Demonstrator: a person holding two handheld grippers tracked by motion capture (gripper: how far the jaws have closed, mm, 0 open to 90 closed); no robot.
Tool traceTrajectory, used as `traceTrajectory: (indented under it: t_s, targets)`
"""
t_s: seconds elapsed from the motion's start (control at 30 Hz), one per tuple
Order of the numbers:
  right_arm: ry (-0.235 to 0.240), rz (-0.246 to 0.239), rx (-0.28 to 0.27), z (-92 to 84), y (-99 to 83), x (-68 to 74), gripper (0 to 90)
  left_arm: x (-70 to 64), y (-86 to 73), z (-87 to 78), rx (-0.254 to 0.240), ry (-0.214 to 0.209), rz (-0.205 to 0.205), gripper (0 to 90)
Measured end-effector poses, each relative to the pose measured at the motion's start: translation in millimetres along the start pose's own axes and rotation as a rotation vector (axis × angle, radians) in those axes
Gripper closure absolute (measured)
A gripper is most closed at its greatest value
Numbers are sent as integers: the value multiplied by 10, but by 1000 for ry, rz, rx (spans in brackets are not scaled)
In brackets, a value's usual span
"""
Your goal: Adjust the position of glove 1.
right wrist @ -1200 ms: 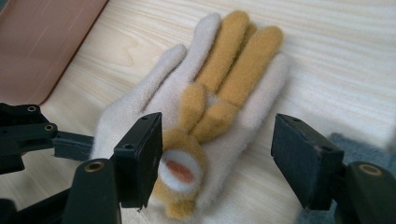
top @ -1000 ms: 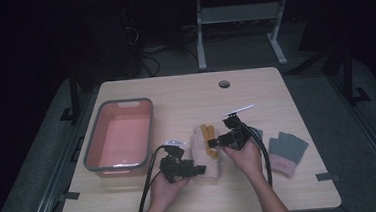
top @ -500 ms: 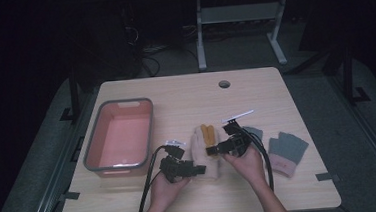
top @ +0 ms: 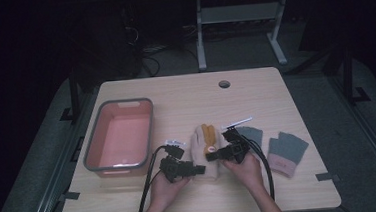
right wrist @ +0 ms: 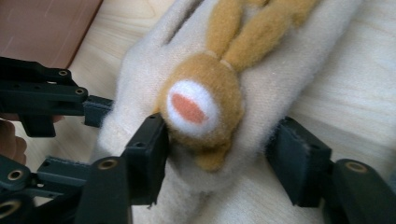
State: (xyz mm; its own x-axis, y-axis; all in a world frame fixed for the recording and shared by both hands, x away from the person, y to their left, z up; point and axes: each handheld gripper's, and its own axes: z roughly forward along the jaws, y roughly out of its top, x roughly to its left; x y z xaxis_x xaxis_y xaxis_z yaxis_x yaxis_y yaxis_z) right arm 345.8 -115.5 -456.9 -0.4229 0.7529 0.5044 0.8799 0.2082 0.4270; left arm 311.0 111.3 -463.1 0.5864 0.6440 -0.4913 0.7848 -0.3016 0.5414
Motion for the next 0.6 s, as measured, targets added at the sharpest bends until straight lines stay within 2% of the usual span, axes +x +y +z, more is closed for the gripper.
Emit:
traceTrajectory:
  t_s: [0.17,0.2,0.23,0.27,0.6]
  targets:
    - [25,6,-8,24,-22,4,499,25,7,8,4,-17,-5,532]
    - [52,6,-10,43,-32,-6,545,43,14,14,7,-33,-15,543]
    - [52,6,-10,43,-32,-6,545,43,14,14,7,-33,-15,555]
    - [67,7,-15,56,-39,-11,577,72,23,25,4,-52,-32,567]
    - [67,-20,-29,13,-26,21,672,100,55,2,-13,-82,-20,649]
